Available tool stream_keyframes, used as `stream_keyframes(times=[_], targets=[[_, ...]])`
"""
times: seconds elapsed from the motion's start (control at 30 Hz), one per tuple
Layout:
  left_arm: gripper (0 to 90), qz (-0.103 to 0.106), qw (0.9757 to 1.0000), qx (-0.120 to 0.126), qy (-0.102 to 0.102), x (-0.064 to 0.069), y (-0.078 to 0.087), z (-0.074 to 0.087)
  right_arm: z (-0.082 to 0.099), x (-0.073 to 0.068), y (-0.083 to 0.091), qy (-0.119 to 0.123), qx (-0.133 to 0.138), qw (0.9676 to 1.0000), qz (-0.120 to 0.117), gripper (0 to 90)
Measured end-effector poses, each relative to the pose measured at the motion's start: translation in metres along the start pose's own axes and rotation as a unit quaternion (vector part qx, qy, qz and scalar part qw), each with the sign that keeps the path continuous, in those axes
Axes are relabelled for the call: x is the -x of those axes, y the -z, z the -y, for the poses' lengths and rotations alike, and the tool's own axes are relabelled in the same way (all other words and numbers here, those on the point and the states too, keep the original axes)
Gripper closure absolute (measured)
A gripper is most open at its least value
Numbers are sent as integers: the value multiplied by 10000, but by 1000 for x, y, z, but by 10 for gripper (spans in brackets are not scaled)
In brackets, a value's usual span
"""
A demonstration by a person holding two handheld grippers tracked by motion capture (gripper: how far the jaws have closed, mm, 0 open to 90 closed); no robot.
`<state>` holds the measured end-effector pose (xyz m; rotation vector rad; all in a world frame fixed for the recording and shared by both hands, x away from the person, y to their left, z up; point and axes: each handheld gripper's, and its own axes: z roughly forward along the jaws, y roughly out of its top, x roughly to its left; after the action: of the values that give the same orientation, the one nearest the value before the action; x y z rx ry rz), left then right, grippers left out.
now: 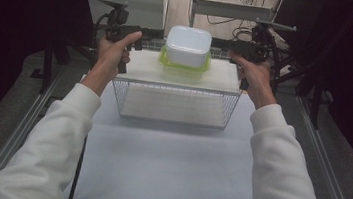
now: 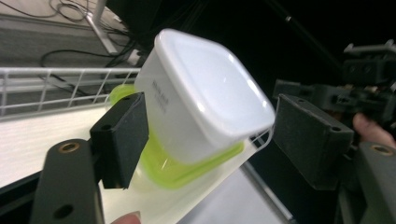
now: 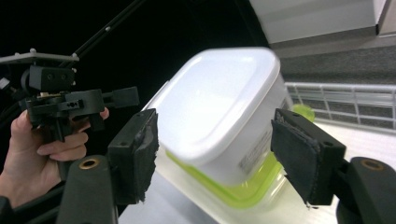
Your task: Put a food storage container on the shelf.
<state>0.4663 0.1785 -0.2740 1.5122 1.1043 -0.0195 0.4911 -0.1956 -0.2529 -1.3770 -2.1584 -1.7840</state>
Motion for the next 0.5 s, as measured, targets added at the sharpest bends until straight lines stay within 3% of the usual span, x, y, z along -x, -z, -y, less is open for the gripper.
stream_keyframes(times=[0.23, 0.5], targets=[[249, -198, 9992, -84, -339, 5, 9, 13, 15, 1, 4, 169, 9, 9998, -40, 290], [243, -228, 9979, -96, -604, 8, 25, 28, 29, -2, 21, 473, -13, 9989, -45, 267]])
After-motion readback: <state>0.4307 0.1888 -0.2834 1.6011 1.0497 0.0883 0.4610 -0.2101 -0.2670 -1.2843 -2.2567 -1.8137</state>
